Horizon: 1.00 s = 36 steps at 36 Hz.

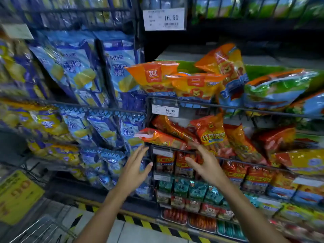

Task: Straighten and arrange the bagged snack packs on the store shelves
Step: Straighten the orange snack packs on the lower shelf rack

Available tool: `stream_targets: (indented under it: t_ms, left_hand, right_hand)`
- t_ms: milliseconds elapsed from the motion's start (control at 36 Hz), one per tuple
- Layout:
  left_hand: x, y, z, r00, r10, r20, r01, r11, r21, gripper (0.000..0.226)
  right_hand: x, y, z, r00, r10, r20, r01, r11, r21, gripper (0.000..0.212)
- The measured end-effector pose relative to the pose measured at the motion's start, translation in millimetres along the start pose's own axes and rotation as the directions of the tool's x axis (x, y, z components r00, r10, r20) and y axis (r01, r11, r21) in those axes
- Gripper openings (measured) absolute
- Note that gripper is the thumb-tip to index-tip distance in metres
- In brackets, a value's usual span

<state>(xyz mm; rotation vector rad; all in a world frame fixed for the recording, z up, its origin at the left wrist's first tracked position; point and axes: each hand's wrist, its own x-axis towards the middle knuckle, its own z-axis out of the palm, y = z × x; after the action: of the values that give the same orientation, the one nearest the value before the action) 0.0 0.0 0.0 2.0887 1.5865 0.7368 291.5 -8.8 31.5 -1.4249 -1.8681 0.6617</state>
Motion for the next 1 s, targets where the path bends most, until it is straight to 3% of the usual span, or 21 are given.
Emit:
stream_targets:
  t_ms: [167, 306, 389, 556, 667, 806, 1000]
  left_hand:
    - [31.2, -22.5, -1.5, 0.989, -0.144, -0.027, 0.138, 0.978, -0.156, 0.077]
    - [50.7, -33.8, -1.0, 0.975, -0.222, -0.008, 0.210, 0.930, -0.302, 0.091]
    - [58.2, -35.8, -0.9, 0.975, -0.223, -0.008, 0.198, 0.880, -0.432, 0.086]
    - [71.9, -33.8, -1.2, 0.969, -0.248, -0.002, 0.187, 0.735, -0.652, 0.065]
    - [78.0, -31.6, 1.1, 0.970, -0.241, -0.024, 0.154, 0.689, -0.708, 0.050]
    - [85.0, -26.7, 6.5, 0.962, -0.264, -0.066, 0.119, 0.626, -0.770, 0.047]
    - [89.6, -24.3, 12.9, 0.955, -0.282, -0.095, 0.096, 0.594, -0.799, 0.048]
  right_hand:
    - [33.7, -10.7, 22.6, 0.998, -0.051, -0.031, 0.048, 0.996, -0.077, 0.062]
    - [54.3, -11.0, 29.9, 0.978, 0.012, -0.210, -0.005, 0.999, 0.036, 0.053]
    - [63.7, -6.7, 29.2, 0.961, 0.024, -0.275, -0.019, 1.000, 0.023, 0.047]
    - [74.6, 1.7, 37.6, 0.975, -0.018, -0.222, -0.010, 0.992, -0.124, 0.048]
    - [85.4, 15.4, 38.0, 0.970, -0.081, -0.228, 0.025, 0.970, -0.240, 0.041]
    - [91.5, 18.3, 32.5, 0.952, -0.147, -0.268, 0.025, 0.912, -0.410, 0.042]
    - [79.3, 27.2, 27.2, 0.917, -0.173, -0.360, 0.031, 0.929, -0.368, 0.039]
